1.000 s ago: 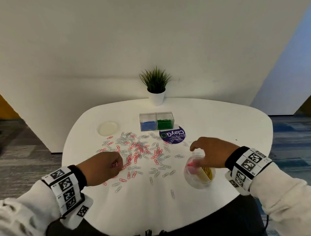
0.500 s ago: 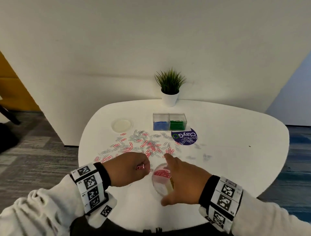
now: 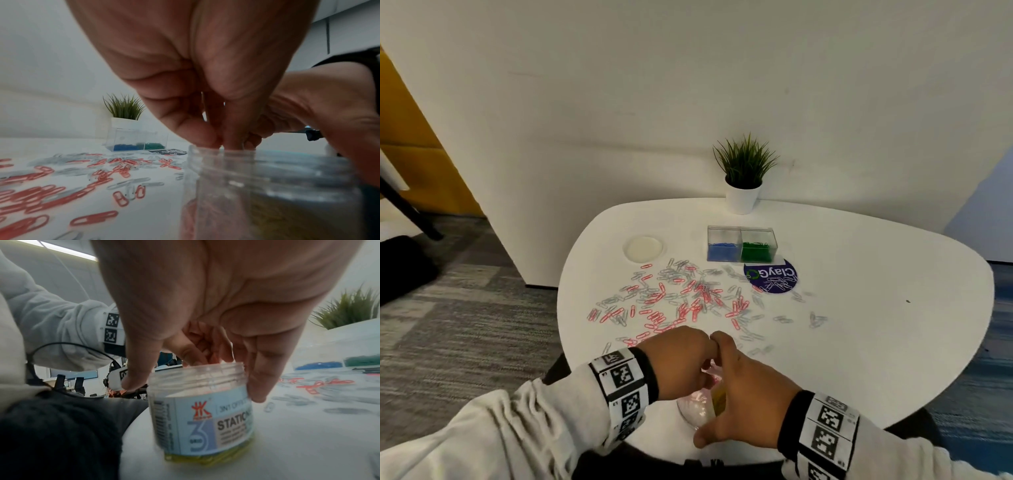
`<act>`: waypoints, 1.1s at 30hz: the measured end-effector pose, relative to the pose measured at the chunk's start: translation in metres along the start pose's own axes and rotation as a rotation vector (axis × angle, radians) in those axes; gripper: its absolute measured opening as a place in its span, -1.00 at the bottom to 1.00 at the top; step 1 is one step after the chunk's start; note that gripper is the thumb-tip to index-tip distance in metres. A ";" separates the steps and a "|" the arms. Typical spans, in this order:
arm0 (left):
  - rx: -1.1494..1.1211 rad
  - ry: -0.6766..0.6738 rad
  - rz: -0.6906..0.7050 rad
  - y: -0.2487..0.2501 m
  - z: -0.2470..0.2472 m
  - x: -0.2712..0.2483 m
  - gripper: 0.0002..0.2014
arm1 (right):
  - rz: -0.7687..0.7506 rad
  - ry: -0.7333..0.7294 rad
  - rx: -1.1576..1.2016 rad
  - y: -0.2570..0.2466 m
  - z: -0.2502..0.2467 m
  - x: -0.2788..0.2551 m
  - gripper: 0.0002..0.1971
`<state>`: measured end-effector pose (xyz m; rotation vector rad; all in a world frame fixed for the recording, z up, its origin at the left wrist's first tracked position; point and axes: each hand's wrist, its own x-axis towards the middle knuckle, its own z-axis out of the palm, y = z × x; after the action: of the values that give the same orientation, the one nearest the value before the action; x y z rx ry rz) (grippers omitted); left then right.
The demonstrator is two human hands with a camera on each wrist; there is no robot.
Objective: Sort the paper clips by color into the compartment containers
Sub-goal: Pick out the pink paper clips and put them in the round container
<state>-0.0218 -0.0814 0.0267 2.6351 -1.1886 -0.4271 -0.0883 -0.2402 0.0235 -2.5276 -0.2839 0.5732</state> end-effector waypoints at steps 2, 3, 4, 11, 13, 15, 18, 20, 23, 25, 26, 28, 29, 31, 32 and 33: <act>0.020 -0.007 0.016 -0.001 0.001 -0.002 -0.80 | 0.002 0.003 0.015 0.003 -0.001 0.002 0.34; 0.037 -0.013 0.033 -0.002 0.001 -0.003 -0.79 | -0.002 -0.006 0.013 0.003 -0.002 0.002 0.31; 0.042 -0.019 0.054 -0.003 0.001 -0.005 -0.78 | -0.014 -0.018 0.009 0.003 -0.004 0.002 0.26; -0.139 0.159 -0.122 -0.060 -0.020 -0.012 -0.82 | 0.011 0.168 -0.135 0.047 -0.039 0.043 -0.65; -0.070 0.158 -0.270 -0.090 -0.022 -0.015 -0.83 | 0.064 0.212 -0.231 0.064 -0.047 0.068 -0.80; 0.004 0.097 -0.394 -0.111 -0.017 -0.021 -0.84 | 0.079 0.203 -0.316 0.078 -0.048 0.089 -0.77; 0.049 -0.015 -0.434 -0.119 -0.006 -0.026 -0.82 | 0.076 0.152 -0.383 0.088 -0.042 0.106 -0.74; 0.067 -0.061 -0.421 -0.116 -0.002 -0.025 -0.81 | 0.067 0.151 -0.356 0.089 -0.038 0.108 -0.77; 0.083 -0.106 -0.422 -0.117 0.000 -0.022 -0.85 | 0.042 0.171 -0.300 0.088 -0.037 0.109 -0.83; 0.080 -0.131 -0.414 -0.120 0.002 -0.022 -0.86 | 0.030 0.157 -0.305 0.086 -0.039 0.111 -0.86; 0.075 -0.136 -0.400 -0.121 0.004 -0.023 -0.87 | 0.029 0.154 -0.305 0.086 -0.040 0.113 -0.88; 0.075 -0.130 -0.361 -0.122 0.005 -0.025 -0.88 | 0.048 0.162 -0.284 0.084 -0.042 0.117 -0.87; 0.078 -0.126 -0.346 -0.123 0.005 -0.026 -0.89 | 0.066 0.164 -0.279 0.084 -0.043 0.119 -0.86; 0.104 -0.123 -0.310 -0.124 0.006 -0.029 -0.88 | 0.103 0.149 -0.273 0.081 -0.045 0.124 -0.90; 0.122 -0.119 -0.288 -0.125 0.007 -0.030 -0.87 | 0.120 0.138 -0.264 0.080 -0.045 0.127 -0.92; 0.138 -0.113 -0.267 -0.126 0.008 -0.032 -0.86 | 0.132 0.128 -0.258 0.078 -0.046 0.130 -0.92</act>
<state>0.0422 0.0236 -0.0150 2.9381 -0.9267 -0.5664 0.0542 -0.2862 -0.0276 -2.8350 -0.1523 0.4465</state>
